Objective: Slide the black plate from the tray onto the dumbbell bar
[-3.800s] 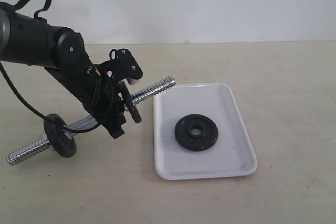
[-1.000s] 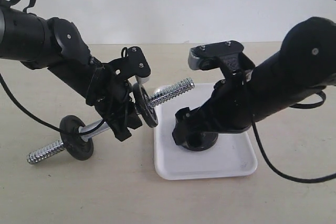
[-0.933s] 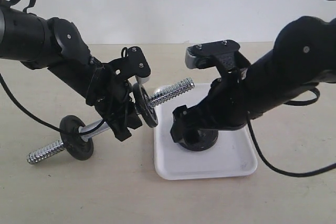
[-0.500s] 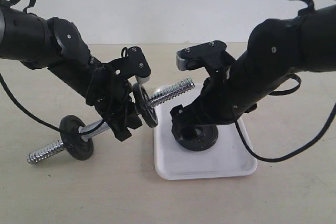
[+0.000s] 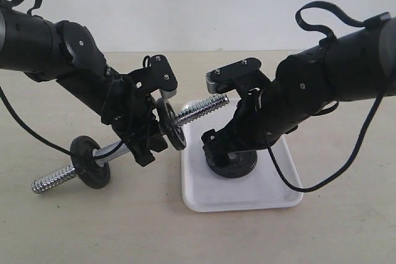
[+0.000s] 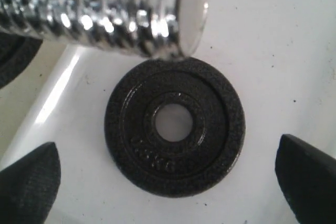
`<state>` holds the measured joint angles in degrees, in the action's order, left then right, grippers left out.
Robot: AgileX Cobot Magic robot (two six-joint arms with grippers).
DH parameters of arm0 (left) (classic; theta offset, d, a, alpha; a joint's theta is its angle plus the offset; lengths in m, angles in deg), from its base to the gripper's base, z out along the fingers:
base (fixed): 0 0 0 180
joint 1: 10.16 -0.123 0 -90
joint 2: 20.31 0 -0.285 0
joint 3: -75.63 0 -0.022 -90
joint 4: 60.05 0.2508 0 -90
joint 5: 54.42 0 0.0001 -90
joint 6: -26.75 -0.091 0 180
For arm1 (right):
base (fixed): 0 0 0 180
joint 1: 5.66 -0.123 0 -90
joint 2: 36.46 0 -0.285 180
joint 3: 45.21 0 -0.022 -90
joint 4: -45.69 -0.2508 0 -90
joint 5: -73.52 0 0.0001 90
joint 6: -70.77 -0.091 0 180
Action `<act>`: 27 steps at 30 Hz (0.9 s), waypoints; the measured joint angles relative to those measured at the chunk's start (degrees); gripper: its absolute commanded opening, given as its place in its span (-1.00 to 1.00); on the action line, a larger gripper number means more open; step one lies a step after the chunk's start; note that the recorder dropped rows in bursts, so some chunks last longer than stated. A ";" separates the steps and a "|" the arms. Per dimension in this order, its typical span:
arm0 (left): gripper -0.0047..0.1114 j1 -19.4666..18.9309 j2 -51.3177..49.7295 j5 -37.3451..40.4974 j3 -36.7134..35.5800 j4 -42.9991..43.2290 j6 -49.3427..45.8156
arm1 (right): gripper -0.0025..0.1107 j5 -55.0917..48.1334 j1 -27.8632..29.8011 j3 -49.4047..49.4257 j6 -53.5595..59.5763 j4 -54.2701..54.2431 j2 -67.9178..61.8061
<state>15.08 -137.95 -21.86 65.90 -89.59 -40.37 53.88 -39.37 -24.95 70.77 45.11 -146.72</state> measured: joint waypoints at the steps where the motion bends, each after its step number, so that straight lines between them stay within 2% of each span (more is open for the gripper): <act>1: -0.84 -0.12 0.00 -0.11 0.00 0.00 0.00 | 0.90 0.27 0.00 0.00 0.00 0.10 -0.26; 5: -0.84 -1.40 0.00 -0.32 0.00 -0.29 0.00 | 0.90 0.81 0.00 0.00 0.00 0.21 -0.24; 14: -0.84 -7.53 0.00 -0.95 0.00 -0.31 0.46 | 0.90 3.88 0.00 0.00 0.00 0.58 -0.24; 27: -0.84 -8.62 0.00 -1.09 0.00 0.04 0.46 | 0.90 5.74 0.00 -0.71 -0.32 0.58 -6.54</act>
<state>6.46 -137.95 -22.95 65.90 -89.56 -39.91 59.62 -39.37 -25.66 70.44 45.69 -153.26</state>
